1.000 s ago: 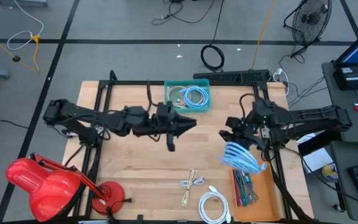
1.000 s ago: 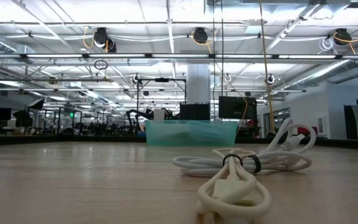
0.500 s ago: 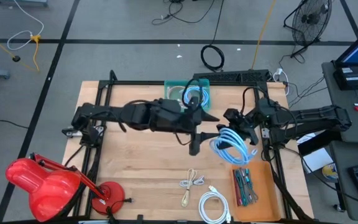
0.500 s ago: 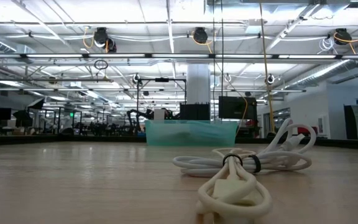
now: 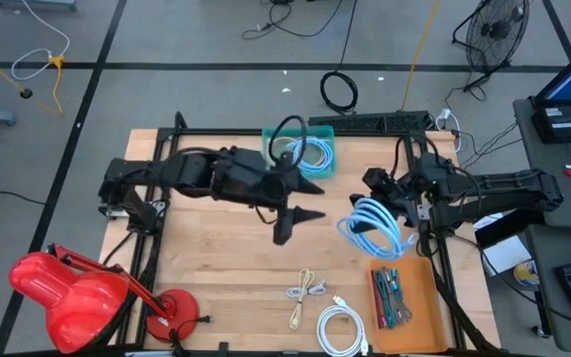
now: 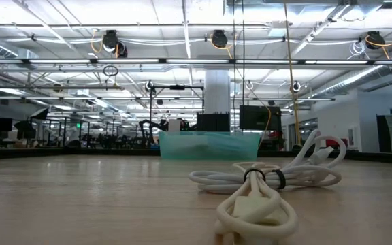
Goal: Pick & Place USB Port
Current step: Put the blue display cable into the blue bin
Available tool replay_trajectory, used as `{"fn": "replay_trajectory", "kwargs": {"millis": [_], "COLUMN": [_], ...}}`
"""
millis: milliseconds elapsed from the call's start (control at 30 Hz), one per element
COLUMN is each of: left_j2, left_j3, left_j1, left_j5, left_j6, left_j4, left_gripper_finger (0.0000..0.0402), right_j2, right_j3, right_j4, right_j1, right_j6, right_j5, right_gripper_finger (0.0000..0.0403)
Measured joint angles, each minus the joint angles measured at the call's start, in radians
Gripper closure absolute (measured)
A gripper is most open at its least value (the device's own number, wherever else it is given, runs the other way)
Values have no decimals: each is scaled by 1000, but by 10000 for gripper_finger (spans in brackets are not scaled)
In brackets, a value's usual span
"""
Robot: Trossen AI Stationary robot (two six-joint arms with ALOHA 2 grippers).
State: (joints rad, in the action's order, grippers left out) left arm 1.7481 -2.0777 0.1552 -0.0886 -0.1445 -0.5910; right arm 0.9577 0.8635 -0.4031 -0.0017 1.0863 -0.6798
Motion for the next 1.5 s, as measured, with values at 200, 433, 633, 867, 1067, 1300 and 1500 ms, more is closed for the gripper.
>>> {"fn": "replay_trajectory", "kwargs": {"millis": [200, 433, 633, 867, 1067, 1300, 1500], "left_j2": [12, 56, 77, 91, 108, 138, 145], "left_j3": [-1, 0, 1, 1, 0, 0, 0], "left_j1": [51, 55, 49, 26, 12, -4, -10], "left_j5": [-60, -147, -244, -179, -98, -8, 47], "left_j6": [29, 37, 51, 83, 86, 53, 10], "left_j4": [152, 186, 197, 256, 335, 385, 387], "left_gripper_finger": [158, 158, 158, 158, 158, 158, 158], "right_j2": [6, 6, 10, 36, 53, 52, 53], "right_j3": [0, 0, 0, 0, 1, 1, 0], "right_j4": [5, 11, 11, -78, -161, -145, -140], "right_j1": [0, 1, 12, 42, 74, 89, 89], "right_j6": [-19, -46, -44, 25, 75, 52, 54], "right_j5": [86, 188, 174, 41, -7, -21, -68], "right_gripper_finger": [374, 374, 374, 374, 374, 374, 374]}}
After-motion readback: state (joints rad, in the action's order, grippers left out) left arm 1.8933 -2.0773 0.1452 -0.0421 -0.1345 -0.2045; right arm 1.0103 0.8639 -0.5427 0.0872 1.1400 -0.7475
